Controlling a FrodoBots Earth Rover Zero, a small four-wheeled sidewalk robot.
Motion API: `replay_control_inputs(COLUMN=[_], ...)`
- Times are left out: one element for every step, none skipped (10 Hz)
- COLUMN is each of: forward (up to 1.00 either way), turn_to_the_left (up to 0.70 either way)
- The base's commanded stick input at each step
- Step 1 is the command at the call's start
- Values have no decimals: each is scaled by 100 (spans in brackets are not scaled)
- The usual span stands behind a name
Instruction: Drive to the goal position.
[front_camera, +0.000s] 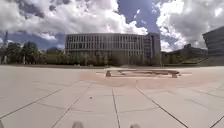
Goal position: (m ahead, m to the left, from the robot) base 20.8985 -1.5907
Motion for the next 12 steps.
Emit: replay_control_inputs(forward=[70,70,70,70,70,70,70,70,70,70,70,70], turn_to_the_left=[0,0,0,0,0,0,0,0,-1,-2,-17,0])
